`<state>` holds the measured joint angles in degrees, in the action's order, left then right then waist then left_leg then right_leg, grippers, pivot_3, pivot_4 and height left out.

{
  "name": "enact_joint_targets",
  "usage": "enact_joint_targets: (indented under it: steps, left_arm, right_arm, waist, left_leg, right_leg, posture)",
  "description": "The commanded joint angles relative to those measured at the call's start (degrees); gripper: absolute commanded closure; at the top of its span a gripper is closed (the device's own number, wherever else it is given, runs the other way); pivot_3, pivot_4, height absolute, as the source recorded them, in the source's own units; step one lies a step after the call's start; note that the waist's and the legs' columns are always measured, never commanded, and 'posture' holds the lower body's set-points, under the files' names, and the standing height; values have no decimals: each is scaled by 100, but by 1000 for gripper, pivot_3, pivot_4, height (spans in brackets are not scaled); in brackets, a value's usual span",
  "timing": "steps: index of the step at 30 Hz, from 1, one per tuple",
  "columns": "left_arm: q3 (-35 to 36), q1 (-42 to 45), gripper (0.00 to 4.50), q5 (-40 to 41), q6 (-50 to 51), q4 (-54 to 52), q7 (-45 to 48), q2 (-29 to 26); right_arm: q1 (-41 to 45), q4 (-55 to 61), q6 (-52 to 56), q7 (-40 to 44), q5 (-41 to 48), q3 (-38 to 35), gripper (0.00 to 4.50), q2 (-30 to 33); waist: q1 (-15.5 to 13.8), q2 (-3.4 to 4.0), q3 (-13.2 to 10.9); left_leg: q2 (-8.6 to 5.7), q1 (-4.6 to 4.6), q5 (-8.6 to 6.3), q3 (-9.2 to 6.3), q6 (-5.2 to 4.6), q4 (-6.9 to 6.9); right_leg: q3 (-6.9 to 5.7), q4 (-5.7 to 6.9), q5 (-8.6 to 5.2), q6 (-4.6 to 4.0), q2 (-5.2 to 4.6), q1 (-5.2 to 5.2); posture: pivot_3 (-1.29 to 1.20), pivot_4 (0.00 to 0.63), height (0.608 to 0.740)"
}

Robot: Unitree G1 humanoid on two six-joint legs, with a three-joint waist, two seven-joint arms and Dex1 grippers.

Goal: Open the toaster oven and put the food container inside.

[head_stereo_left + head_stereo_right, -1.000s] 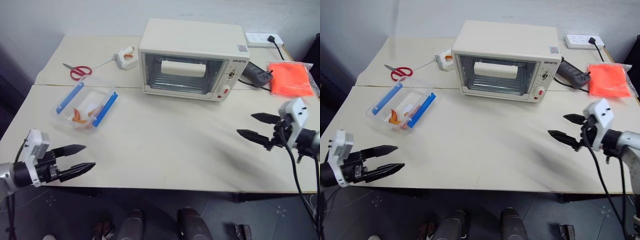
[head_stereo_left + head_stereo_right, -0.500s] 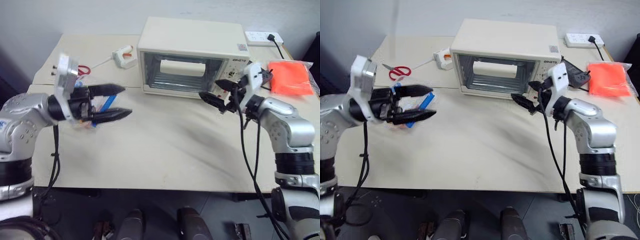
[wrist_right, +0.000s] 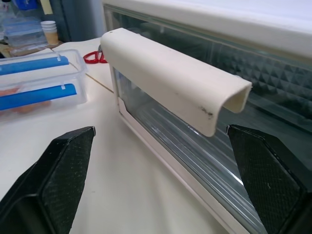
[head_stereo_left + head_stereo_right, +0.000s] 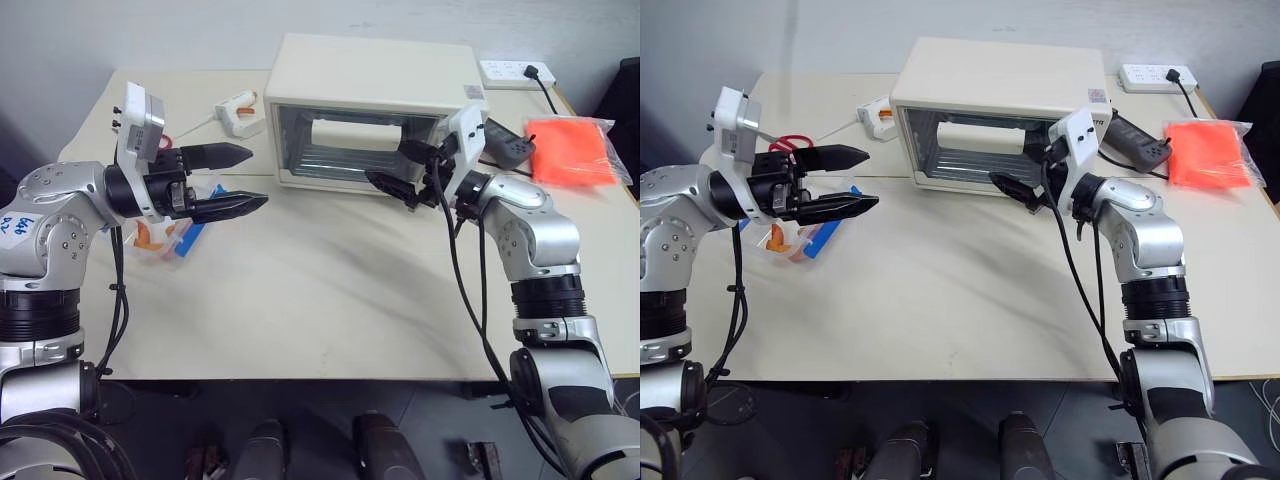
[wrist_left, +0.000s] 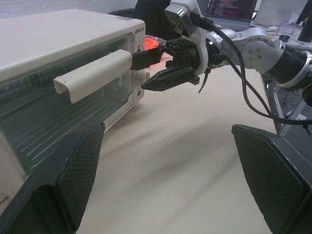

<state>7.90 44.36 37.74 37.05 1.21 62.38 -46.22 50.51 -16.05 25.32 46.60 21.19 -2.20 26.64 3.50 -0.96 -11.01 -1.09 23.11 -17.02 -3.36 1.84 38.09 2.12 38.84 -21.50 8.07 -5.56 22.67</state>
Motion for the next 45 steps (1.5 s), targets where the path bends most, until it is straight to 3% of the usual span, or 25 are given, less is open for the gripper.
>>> enact_joint_targets:
  steps: [1,13,17,20,29,30,36,45]
  left_arm:
    - [113,155,78,-49,-112,15,36,-59]
    - [-27,597,78,-415,-422,610,-11,136]
    - [-144,1077,909,-727,-816,1252,-11,328]
    - [-327,1555,1949,-1102,-1292,1983,94,473]
    - [-865,2909,4370,-2425,-3184,4520,243,882]
    - [-945,3017,4472,-2636,-3437,4792,130,903]
    - [-1127,3460,4472,-3330,-4270,5999,-200,1033]
    - [-1224,3461,4472,-3818,-4955,6493,-92,1328]
  right_arm:
    - [104,281,-82,245,108,25,0,-38]
    - [-450,1135,-20,528,213,182,0,-152]
    - [-692,1362,51,428,231,161,0,-182]
    - [-823,1482,98,344,231,143,0,-216]
    - [-1003,1642,128,81,209,124,0,-308]
    - [-1014,1669,137,61,211,127,0,-308]
    - [-1096,1751,157,-34,225,111,0,-315]
    - [-1170,1958,303,-78,279,69,0,-232]
  waist:
    - [4,0,0]
    - [109,0,0]
    - [124,0,0]
    - [126,0,0]
    - [127,0,0]
    - [129,0,0]
    - [123,-1,0]
    - [115,-1,0]
  left_leg:
    - [0,0,0,0,0,0]
    - [1,0,1,-3,1,-1]
    - [0,0,2,-5,3,0]
    - [-8,0,2,-6,3,1]
    - [-21,1,2,-7,4,0]
    - [-22,1,2,-6,3,0]
    - [-25,3,2,-4,3,-2]
    - [-25,8,2,-5,3,-1]
  right_leg:
    - [0,0,0,0,1,0]
    - [-2,6,0,0,2,2]
    - [-4,9,0,0,3,2]
    - [-6,10,0,0,2,2]
    - [-17,11,0,0,2,4]
    - [-18,11,0,0,1,4]
    - [-23,14,0,0,-1,9]
    - [-24,16,0,1,-4,14]
  posture:
    - [0,150,740]
    - [0,150,740]
    - [0,150,740]
    - [0,150,740]
    - [0,150,740]
    - [0,150,740]
    - [0,150,740]
    - [0,150,740]
